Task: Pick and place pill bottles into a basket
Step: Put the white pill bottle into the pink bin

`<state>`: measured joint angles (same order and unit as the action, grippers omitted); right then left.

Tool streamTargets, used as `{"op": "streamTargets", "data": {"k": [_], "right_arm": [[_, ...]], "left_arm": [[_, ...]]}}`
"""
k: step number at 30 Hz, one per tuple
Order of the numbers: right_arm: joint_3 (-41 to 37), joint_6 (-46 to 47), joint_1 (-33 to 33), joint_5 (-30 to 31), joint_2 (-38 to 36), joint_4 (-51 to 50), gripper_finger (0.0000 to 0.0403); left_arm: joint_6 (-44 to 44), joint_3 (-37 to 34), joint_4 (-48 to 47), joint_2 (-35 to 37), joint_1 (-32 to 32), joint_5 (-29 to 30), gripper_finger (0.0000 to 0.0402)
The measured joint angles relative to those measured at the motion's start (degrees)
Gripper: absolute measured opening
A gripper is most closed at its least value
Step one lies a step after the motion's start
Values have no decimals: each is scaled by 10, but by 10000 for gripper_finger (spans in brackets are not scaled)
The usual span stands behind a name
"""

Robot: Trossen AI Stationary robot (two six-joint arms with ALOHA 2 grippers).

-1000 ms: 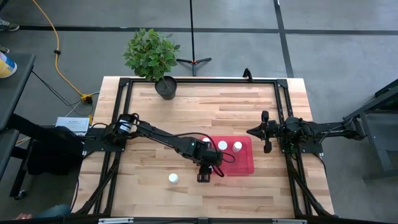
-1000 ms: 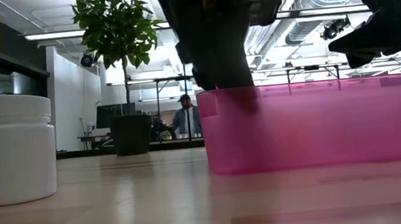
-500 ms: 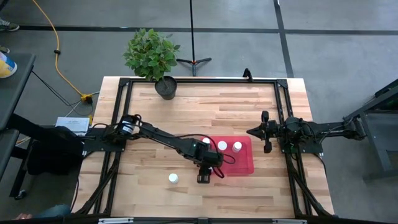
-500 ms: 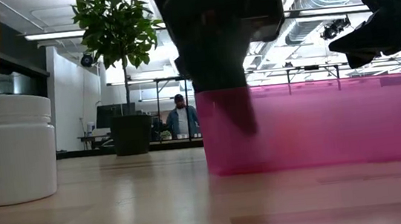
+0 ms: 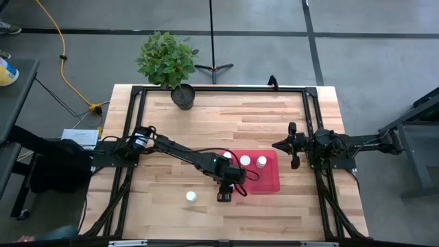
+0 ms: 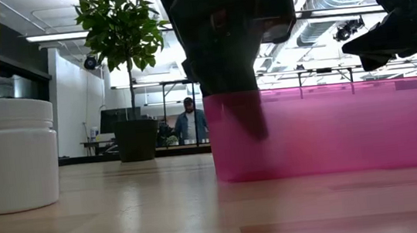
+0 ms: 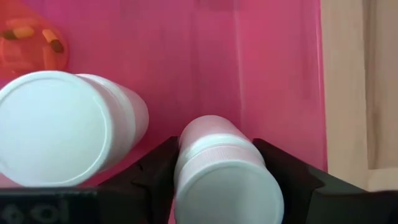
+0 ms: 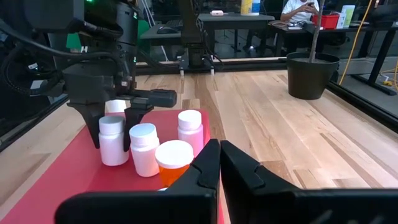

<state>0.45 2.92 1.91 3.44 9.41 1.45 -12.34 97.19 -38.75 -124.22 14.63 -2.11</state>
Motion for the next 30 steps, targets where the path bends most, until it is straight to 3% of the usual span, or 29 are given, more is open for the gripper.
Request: {"op": "streamTargets", "data": {"k": [13,30], "right_arm": [[0,-4,0,0,0,0,1],[0,-4,0,0,0,0,7]], "left_arm": [[3,20,-25,0,0,-9,345],[22,146,-175,1,0,2,353]]}}
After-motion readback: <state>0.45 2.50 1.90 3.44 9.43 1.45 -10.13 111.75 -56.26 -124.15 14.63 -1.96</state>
